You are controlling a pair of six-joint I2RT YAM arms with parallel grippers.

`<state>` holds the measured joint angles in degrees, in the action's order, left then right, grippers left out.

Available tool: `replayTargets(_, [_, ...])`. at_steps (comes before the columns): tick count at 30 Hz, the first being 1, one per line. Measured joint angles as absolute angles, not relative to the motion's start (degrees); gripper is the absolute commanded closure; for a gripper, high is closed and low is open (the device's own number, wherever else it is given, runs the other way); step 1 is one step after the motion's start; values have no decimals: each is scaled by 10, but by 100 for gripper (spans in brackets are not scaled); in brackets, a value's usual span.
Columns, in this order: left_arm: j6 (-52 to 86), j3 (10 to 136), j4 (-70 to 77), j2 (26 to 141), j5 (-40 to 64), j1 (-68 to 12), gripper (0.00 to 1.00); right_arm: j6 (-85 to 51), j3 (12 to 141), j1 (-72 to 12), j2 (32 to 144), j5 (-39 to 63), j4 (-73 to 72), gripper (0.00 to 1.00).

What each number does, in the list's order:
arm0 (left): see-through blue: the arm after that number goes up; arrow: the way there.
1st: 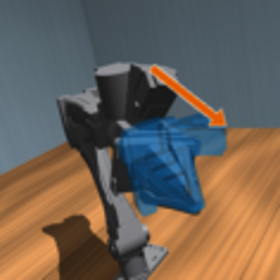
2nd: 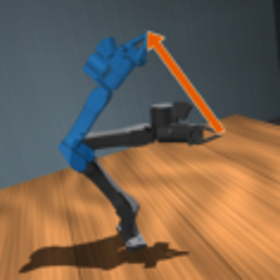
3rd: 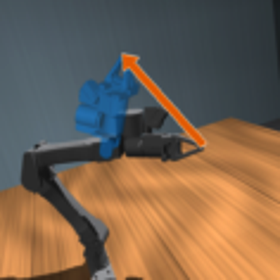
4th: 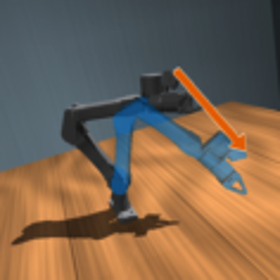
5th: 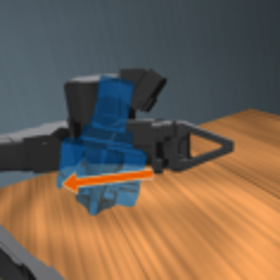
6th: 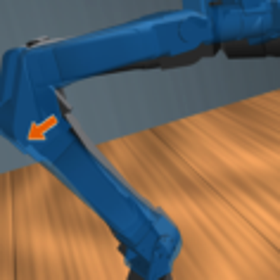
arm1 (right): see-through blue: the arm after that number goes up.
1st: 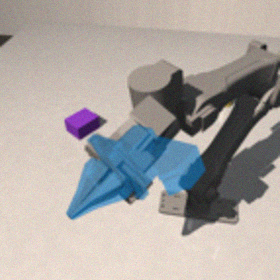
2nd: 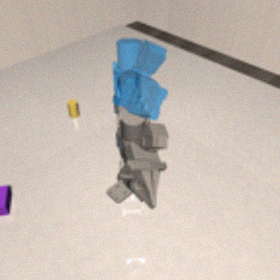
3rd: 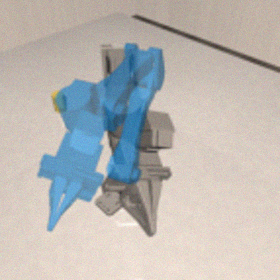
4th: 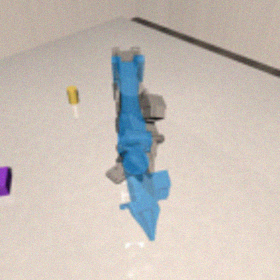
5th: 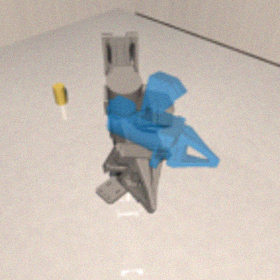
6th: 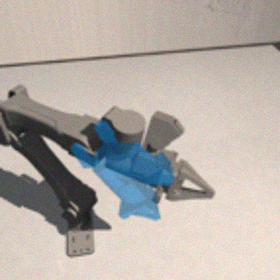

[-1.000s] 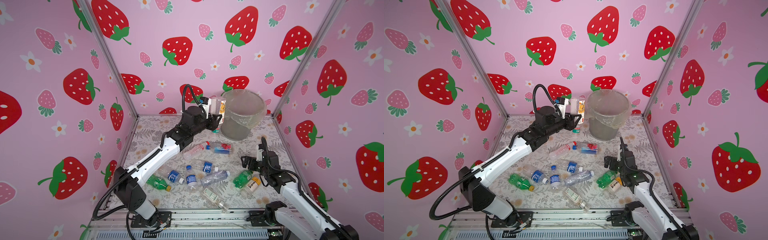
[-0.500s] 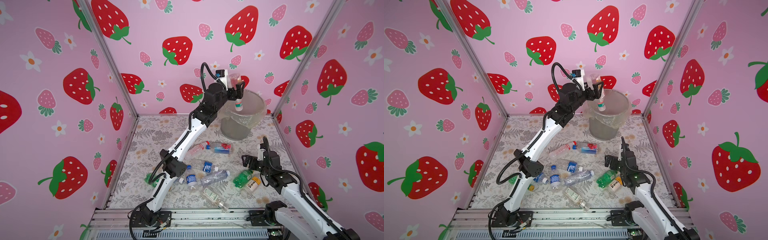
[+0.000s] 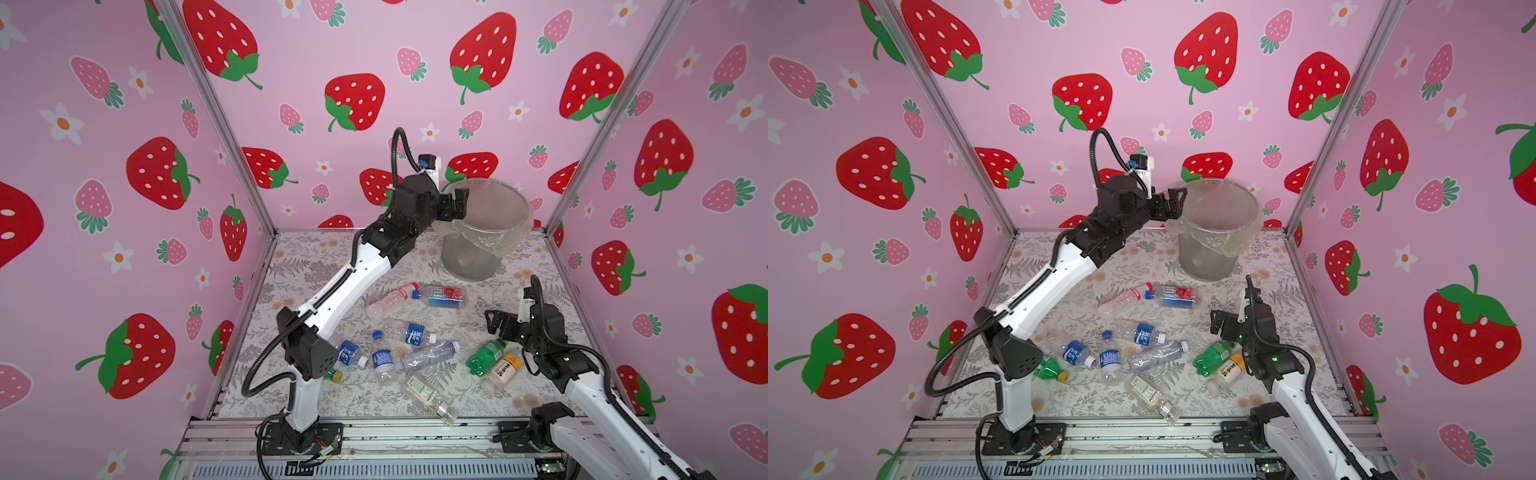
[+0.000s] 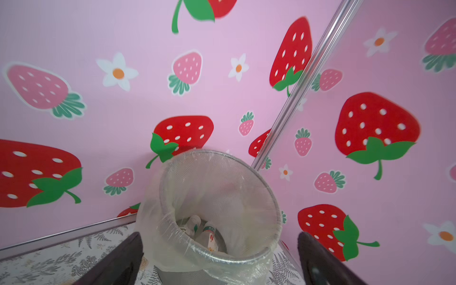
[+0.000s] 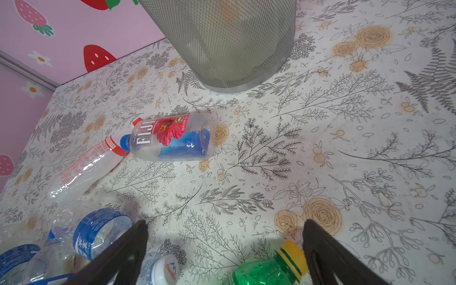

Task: Throw the plastic bottles in the bin
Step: Throw the plastic bottle into the trash bin, then pick up the plastic bottle from the bottom-right of the table.

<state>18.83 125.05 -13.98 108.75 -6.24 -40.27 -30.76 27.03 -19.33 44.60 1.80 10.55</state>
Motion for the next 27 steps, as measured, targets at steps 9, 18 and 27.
replayTargets(9, [178,1089,-182,906,-90,-350,1,-313,270,-193,458,25,106,1])
replayTargets(18, [183,894,-248,825,-79,-254,1,-329,270,-193,482,34,105,1])
replayTargets(27, [182,815,-270,744,-73,-212,1,-340,312,-193,533,39,132,1])
